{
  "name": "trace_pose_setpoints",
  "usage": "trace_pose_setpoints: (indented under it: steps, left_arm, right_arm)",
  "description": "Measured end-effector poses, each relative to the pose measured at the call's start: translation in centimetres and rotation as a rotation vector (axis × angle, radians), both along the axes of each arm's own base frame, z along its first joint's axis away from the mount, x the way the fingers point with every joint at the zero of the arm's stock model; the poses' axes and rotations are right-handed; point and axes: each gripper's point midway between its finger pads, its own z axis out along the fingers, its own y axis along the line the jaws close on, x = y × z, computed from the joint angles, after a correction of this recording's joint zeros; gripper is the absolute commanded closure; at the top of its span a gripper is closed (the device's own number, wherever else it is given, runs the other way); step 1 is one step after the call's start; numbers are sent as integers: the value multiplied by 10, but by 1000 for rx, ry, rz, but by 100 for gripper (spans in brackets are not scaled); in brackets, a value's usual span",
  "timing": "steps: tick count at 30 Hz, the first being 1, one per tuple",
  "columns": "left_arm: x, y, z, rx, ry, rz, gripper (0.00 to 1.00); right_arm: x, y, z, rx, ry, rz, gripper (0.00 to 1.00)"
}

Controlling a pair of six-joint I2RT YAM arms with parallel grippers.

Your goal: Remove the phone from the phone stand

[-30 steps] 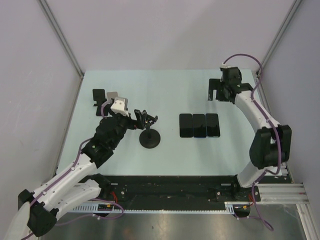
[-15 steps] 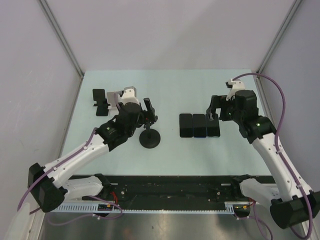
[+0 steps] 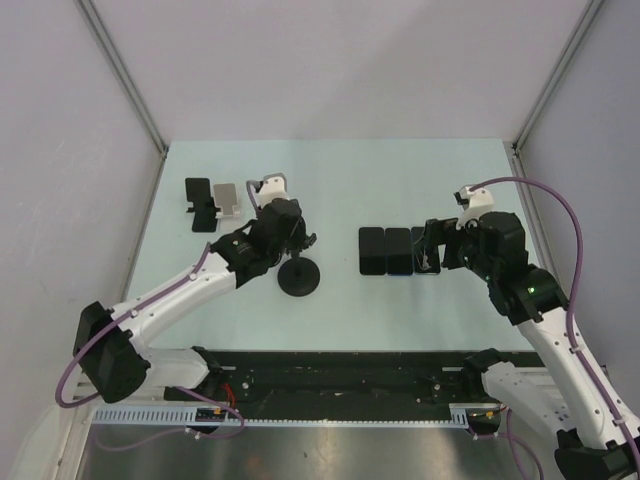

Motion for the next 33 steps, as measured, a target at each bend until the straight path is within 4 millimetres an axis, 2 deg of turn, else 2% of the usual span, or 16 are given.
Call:
trace_pose_setpoints:
  steps: [1, 4, 7, 10, 14, 17, 18, 22, 23, 25, 26, 27, 28, 30, 33]
  left_arm:
    - [1, -1, 1, 0, 1, -6, 64]
    - [6, -6, 3, 0, 16, -53, 73]
    - [14, -4, 5, 39, 26, -116, 78]
    - [22, -6, 6, 122, 33, -259, 82]
    - [26, -16, 6, 202, 12, -529, 81]
    - [24, -23, 6, 207, -15, -726, 70]
    - [24, -24, 5, 202, -23, -775, 63]
    - [30, -21, 2, 187, -30, -861, 46]
    - [31, -19, 1, 184, -26, -864, 44]
    - [33, -17, -1, 183, -15, -860, 33]
    - [33, -18, 0, 179, -9, -855, 26]
    - [34, -18, 2, 176, -8, -847, 12]
    - [36, -18, 5, 171, -10, -835, 7]
    - [40, -18, 12, 157, -12, -796, 0]
    - [45, -10, 25, 124, -7, -669, 0]
  right_arm:
    - [-1, 0, 0, -2, -4, 1, 0]
    - [-3, 0, 1, -11, -17, 10, 0]
    - [-4, 0, -1, -14, -18, 11, 0]
    - [-2, -1, -3, -20, -19, 8, 0]
    - [0, -4, -3, -24, -22, -5, 0]
    - [3, -6, -4, -26, -20, -13, 0]
    - [4, -7, -5, -29, -18, -15, 0]
    - [6, -9, -8, -34, -8, -25, 0]
    - [6, -9, -8, -35, -8, -25, 0]
    - [7, -10, -9, -40, -7, -25, 0]
    - [8, -10, -10, -44, -6, -21, 0]
    - [8, -10, -10, -48, -5, -17, 0]
    - [9, -10, -11, -55, -2, -14, 0]
    - [10, -9, -13, -61, 1, -9, 0]
    - [12, -9, -14, -69, 2, -4, 0]
